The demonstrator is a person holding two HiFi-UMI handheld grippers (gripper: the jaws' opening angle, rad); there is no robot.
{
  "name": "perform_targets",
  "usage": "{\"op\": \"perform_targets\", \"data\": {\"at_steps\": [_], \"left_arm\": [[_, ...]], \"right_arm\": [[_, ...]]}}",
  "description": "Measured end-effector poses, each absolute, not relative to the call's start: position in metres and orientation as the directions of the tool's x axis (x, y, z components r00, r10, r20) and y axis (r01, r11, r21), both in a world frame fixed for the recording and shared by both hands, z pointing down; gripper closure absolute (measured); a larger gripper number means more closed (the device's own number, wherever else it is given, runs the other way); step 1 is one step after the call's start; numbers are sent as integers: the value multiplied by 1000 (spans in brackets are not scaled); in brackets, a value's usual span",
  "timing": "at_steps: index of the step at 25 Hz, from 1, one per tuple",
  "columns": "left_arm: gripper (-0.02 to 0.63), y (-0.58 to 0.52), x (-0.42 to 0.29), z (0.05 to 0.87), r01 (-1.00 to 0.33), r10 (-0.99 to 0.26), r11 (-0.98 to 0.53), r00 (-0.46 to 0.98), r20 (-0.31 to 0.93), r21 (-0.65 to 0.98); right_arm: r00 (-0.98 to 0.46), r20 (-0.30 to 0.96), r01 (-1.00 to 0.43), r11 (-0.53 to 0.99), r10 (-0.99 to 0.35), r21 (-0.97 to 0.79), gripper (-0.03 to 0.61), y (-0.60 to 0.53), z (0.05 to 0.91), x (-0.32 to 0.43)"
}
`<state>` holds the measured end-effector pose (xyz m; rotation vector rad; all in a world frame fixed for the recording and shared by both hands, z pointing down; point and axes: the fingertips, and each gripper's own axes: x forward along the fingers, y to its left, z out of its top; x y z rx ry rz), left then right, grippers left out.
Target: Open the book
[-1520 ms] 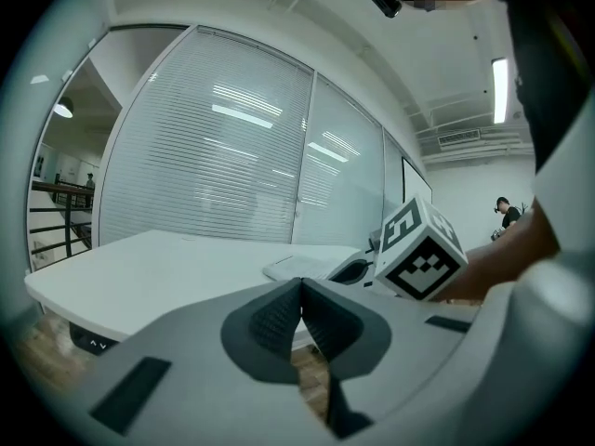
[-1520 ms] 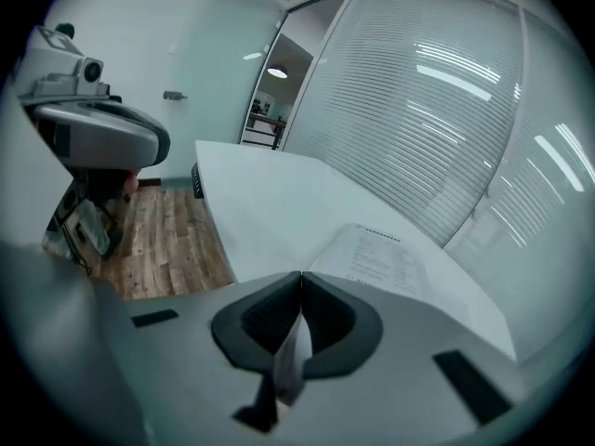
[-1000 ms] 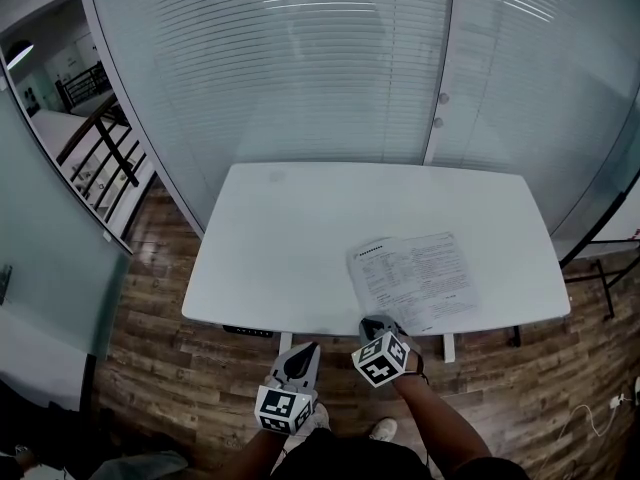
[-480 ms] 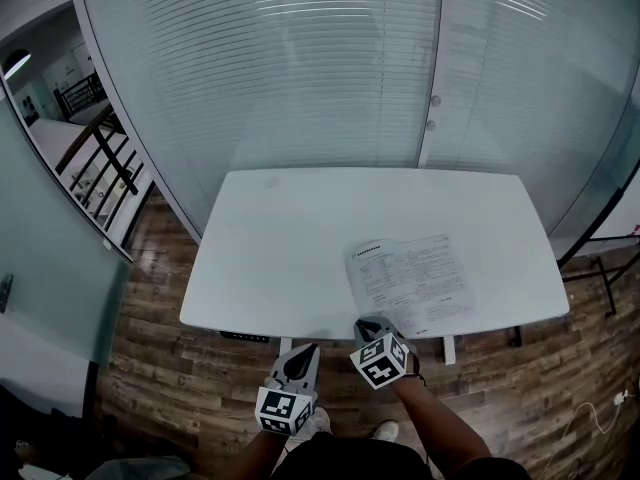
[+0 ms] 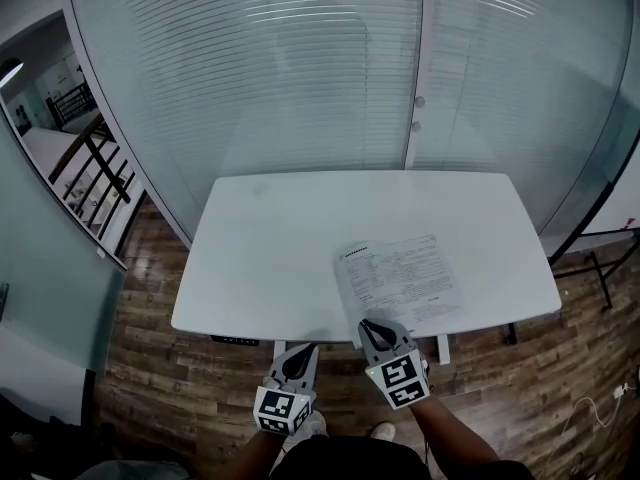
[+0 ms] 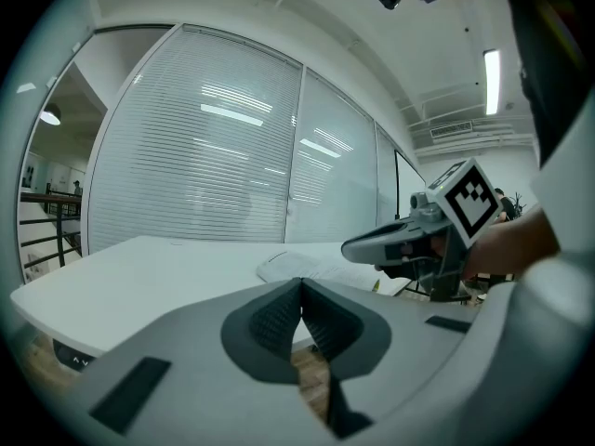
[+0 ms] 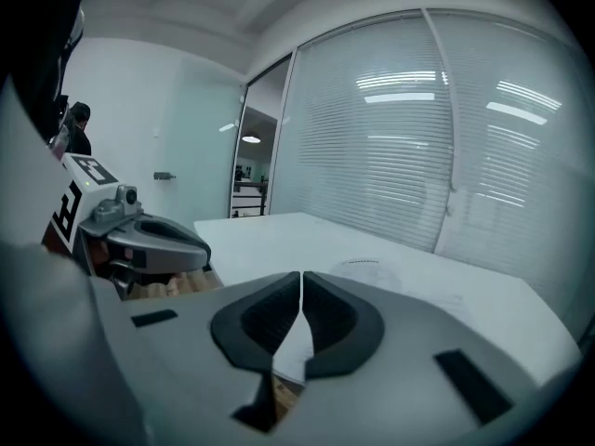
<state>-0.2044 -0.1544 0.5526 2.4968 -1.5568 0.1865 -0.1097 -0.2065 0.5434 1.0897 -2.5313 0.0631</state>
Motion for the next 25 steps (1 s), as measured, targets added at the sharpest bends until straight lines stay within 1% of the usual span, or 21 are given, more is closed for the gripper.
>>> {"op": "perform_targets", "data": {"at_steps": [2, 5, 8, 11, 13, 17, 19, 25], "left_arm": [[600, -156, -200, 549, -893, -868, -441, 451, 206, 95], [600, -158, -192, 538, -886, -864, -453, 464, 196, 100], [600, -160, -183, 526, -878, -861, -466, 478, 172, 107], [600, -163, -174, 522, -864, -849, -489, 504, 158, 121], [600, -163, -168, 523, -852, -838, -507, 522, 158, 127], [600, -162, -155, 526, -835, -818, -537, 551, 164, 124], [600, -161, -150, 526, -829, -811, -546, 559, 170, 123], [600, -162, -141, 525, -817, -800, -566, 576, 168, 109]], "right_arm": [[-608, 316, -743, 662, -728, 97, 572, -207, 527, -92], [-582, 217, -788, 609, -784, 88, 572, -205, 502, -68], [-555, 107, -816, 565, -825, 121, 574, -200, 476, -48], [-526, 40, -835, 525, -849, 161, 575, -195, 462, -31], [-499, 34, -852, 498, -866, 163, 575, -193, 460, -21], [-429, 95, -892, 438, -898, 113, 575, -188, 459, 2], [-422, 82, -898, 429, -903, 96, 575, -185, 465, 9], [-425, 30, -896, 425, -905, 129, 577, -175, 465, 18]]}}
